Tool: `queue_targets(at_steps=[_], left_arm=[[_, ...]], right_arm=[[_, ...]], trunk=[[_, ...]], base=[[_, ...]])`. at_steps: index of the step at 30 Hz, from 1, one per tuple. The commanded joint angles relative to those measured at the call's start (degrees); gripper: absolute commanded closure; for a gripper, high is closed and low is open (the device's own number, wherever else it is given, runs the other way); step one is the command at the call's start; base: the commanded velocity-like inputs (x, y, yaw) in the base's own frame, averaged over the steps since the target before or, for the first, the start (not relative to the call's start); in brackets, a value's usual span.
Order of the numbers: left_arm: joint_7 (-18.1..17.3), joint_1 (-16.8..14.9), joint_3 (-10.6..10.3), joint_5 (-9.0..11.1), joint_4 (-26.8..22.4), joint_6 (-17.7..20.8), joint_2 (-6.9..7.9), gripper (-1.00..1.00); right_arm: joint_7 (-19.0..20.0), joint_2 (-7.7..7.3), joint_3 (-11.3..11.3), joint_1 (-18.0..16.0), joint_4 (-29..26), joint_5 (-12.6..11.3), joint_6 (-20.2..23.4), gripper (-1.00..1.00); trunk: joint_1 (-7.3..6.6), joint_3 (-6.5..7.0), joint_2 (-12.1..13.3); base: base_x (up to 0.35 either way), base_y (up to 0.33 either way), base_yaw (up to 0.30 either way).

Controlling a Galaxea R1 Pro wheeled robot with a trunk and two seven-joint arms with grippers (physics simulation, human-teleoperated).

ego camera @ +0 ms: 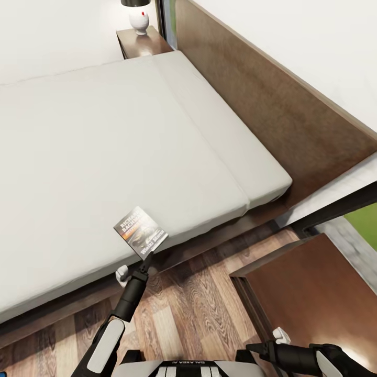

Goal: In the bedroom, move the book from the bed onto either nightstand, and place the two sandals side by side next to the bed.

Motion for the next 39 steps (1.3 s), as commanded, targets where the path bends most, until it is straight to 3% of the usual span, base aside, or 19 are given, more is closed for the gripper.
queue_targets(at_steps=[1,5,15,25,39], left_arm=[[-0.2,0.0,0.1,0.3,0.0,0.1,-0.03,-1.00],[-0.2,0.0,0.1,0.5,0.0,0.1,-0.02,-1.00],[-0.2,0.0,0.1,0.5,0.1,0.1,-0.02,-1.00],[-0.2,0.0,0.1,0.6,0.1,0.1,-0.02,-1.00],[-0.2,0.0,0.1,0.5,0.1,0.1,-0.02,-1.00]], right_arm=[[0.0,-0.05,0.3,0.0,0.0,-0.5,0.4,-1.00],[0.0,-0.05,0.3,0.0,0.0,-0.5,0.4,-1.00],[0.0,-0.05,0.3,0.0,0.0,-0.5,0.4,-1.00],[0.0,-0.05,0.3,0.0,0.0,-0.5,0.4,-1.00],[0.0,-0.05,0.3,0.0,0.0,-0.5,0.4,-1.00]], trunk=[[0.22,-0.21,-0.4],[1.10,-0.93,-2.0],[1.10,-0.93,-2.0],[3.30,-2.72,-6.0],[3.30,-2.72,-6.0]], base=[[0.000,0.000,0.000],[0.000,0.000,0.000],[0.000,0.000,0.000],[0.000,0.000,0.000],[0.039,-0.001,0.000]])
